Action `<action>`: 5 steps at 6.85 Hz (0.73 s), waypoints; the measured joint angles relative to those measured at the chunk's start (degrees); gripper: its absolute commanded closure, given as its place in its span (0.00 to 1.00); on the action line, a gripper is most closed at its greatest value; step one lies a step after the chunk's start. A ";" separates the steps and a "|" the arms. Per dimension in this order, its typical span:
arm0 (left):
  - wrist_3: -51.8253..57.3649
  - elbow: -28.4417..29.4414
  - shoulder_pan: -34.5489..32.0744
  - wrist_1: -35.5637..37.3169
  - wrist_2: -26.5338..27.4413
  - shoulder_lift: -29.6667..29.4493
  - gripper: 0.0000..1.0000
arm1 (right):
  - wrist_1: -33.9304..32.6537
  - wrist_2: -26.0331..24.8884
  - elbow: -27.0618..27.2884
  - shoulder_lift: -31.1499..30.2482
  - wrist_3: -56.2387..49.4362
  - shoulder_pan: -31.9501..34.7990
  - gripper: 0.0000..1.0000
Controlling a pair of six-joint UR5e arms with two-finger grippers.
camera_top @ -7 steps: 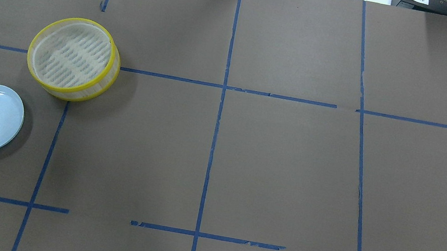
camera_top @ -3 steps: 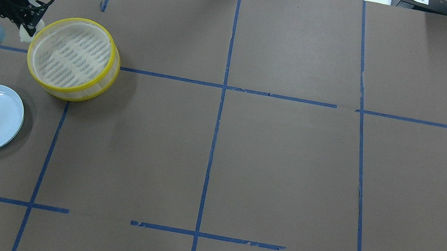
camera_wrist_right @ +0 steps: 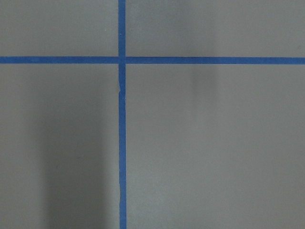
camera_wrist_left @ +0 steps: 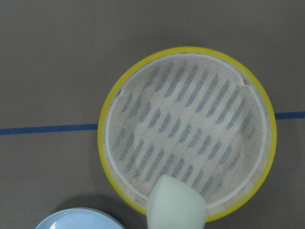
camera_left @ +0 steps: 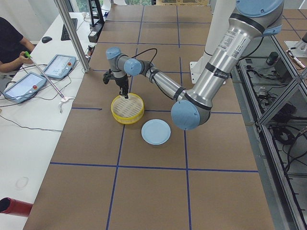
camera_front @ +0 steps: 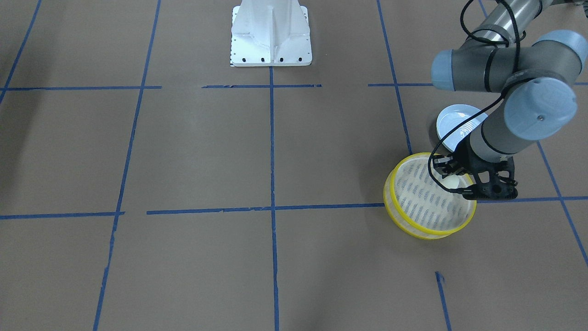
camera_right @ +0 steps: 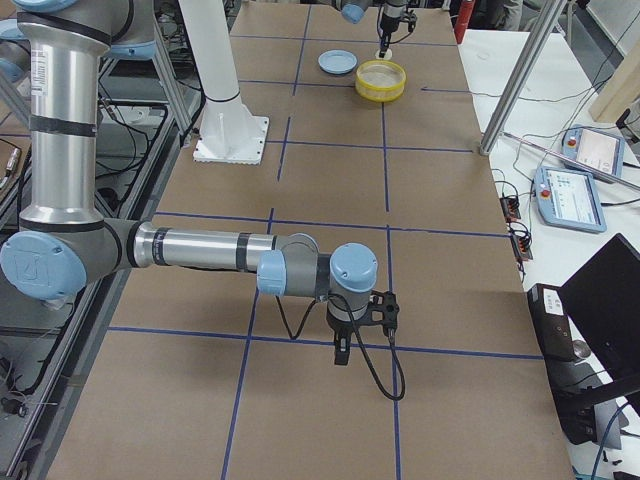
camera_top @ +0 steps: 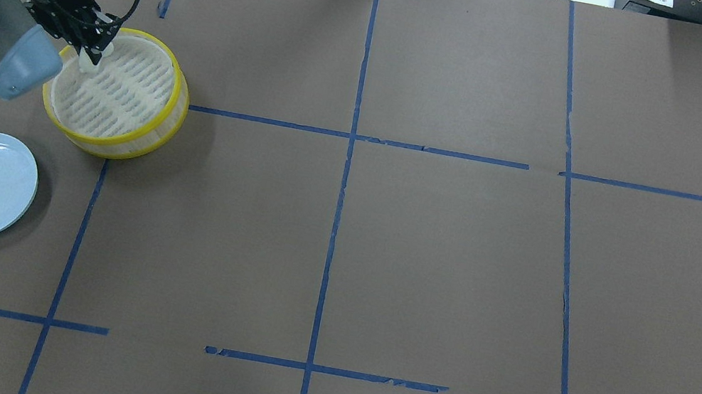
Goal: Place bun in steamer
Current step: 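Lower the bun into the steamer and open the left gripper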
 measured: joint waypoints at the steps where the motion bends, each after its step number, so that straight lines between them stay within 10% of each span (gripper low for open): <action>1: -1.15 2.57 1.20 -3.49 0.08 -0.02 0.79 | 0.00 0.00 0.00 0.00 0.00 0.00 0.00; 5: -2.10 7.10 3.52 -9.81 2.84 0.60 0.66 | 0.01 0.00 0.00 0.00 0.00 0.00 0.00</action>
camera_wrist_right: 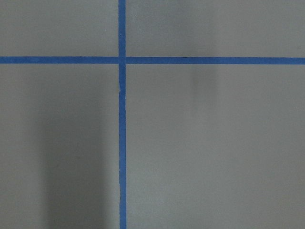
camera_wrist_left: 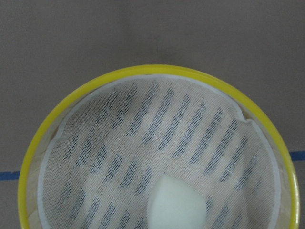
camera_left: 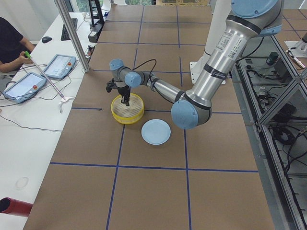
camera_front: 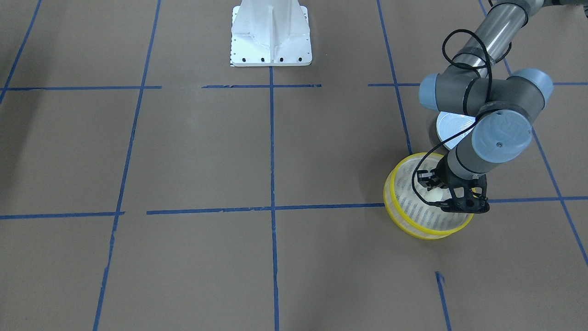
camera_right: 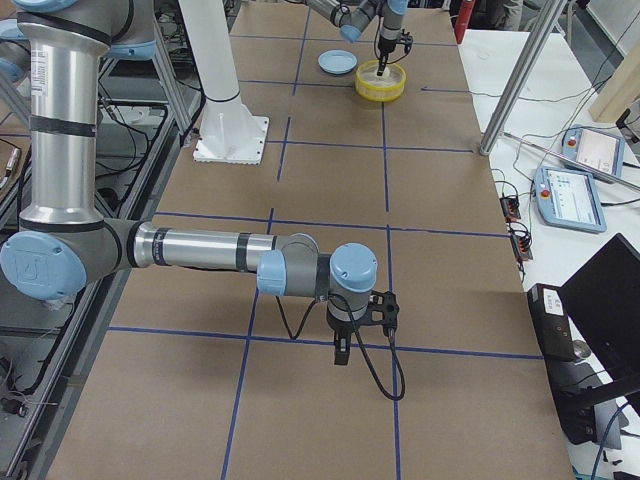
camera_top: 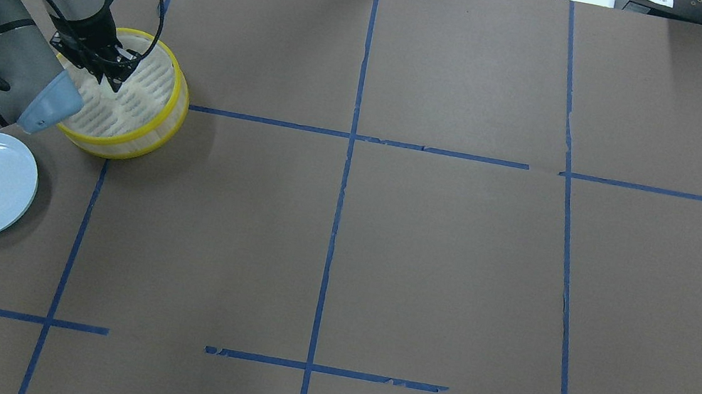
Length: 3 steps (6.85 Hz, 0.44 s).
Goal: Place bun in steamer
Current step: 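Lower the bun into the steamer and open the left gripper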
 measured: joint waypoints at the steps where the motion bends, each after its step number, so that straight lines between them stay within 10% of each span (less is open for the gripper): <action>1: -0.01 0.64 0.38 -0.97 0.51 0.08 0.41 | -0.01 0.00 0.00 0.02 0.00 0.00 0.00; 3: -0.01 1.05 0.60 -1.79 0.92 0.12 0.00 | -0.01 0.00 -0.02 0.02 0.00 0.00 0.00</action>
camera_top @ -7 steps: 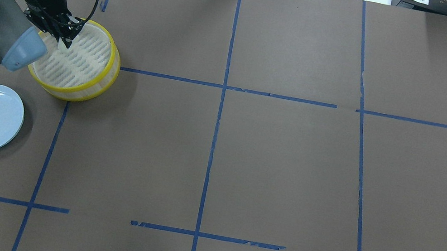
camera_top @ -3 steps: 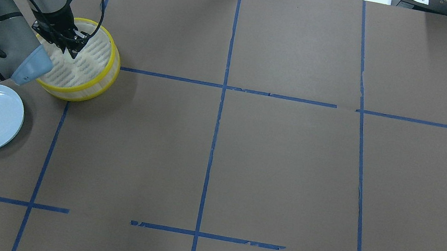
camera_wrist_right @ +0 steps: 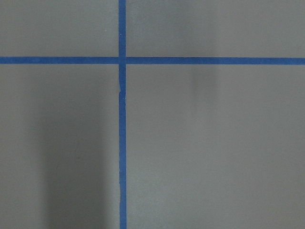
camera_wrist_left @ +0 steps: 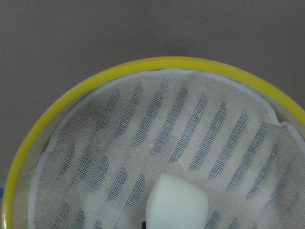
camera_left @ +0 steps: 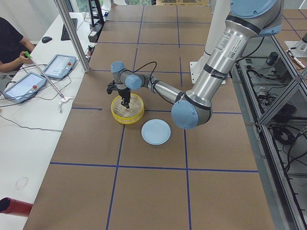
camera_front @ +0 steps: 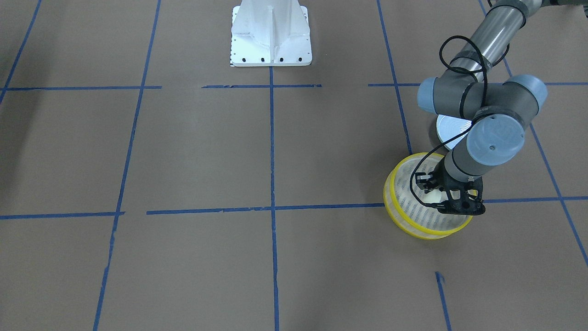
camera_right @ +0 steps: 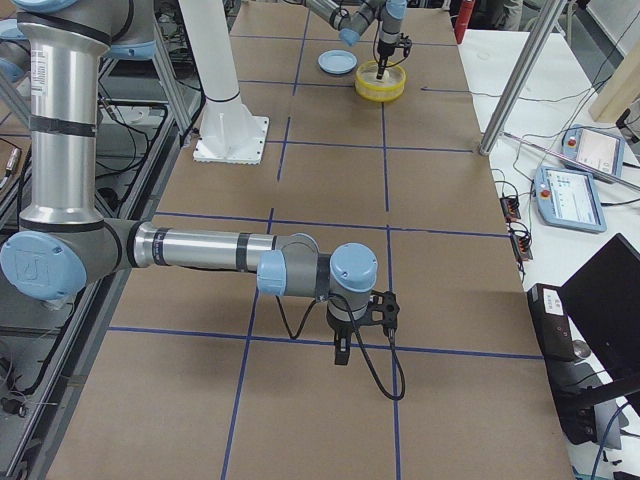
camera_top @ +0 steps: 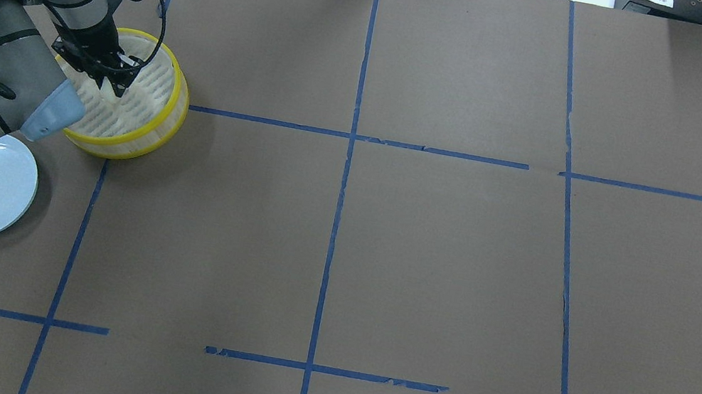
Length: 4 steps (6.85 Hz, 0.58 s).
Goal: Place bun in steamer
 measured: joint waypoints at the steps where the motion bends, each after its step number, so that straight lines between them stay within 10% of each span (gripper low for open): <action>1: 0.00 -0.01 0.03 -0.11 0.05 0.00 0.00 | 0.00 0.00 -0.01 -0.01 0.00 0.00 0.00; 4: 0.95 -1.50 -1.16 -0.15 0.01 0.24 0.00 | 0.00 0.00 0.02 -0.03 0.00 0.00 0.00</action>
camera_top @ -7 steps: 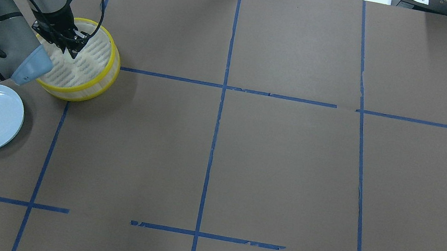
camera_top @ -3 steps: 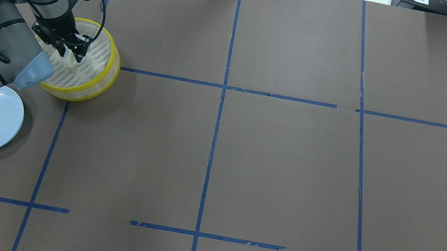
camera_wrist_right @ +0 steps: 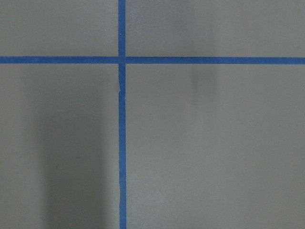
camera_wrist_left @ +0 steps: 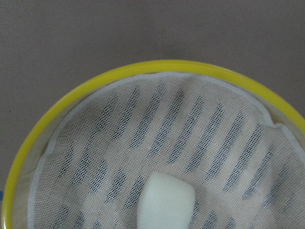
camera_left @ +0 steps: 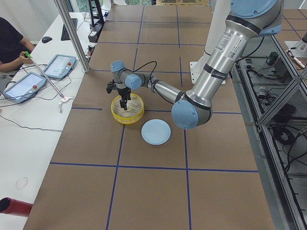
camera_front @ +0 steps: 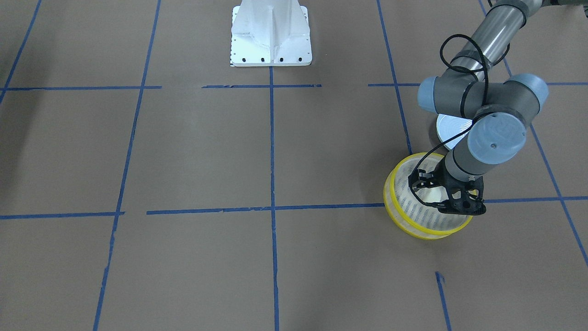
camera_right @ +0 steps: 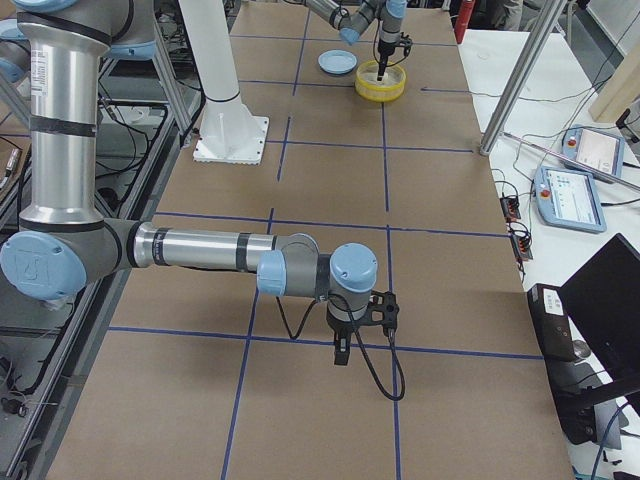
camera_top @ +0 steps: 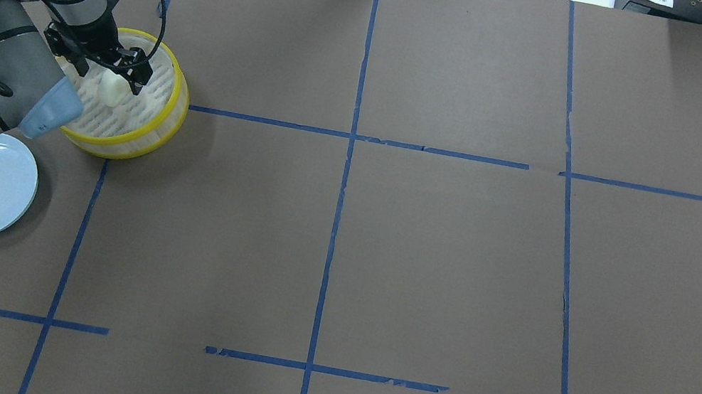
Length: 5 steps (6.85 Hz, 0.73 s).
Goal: Place bun in steamer
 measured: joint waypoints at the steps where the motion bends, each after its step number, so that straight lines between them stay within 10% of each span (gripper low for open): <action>1: 1.94 -3.64 -2.56 0.02 -0.21 1.54 0.00 | 0.00 0.00 0.00 0.00 0.00 0.00 0.00; 5: 22.47 -14.51 -21.01 0.57 -4.47 12.43 0.00 | 0.00 0.00 0.00 0.00 0.00 0.00 0.00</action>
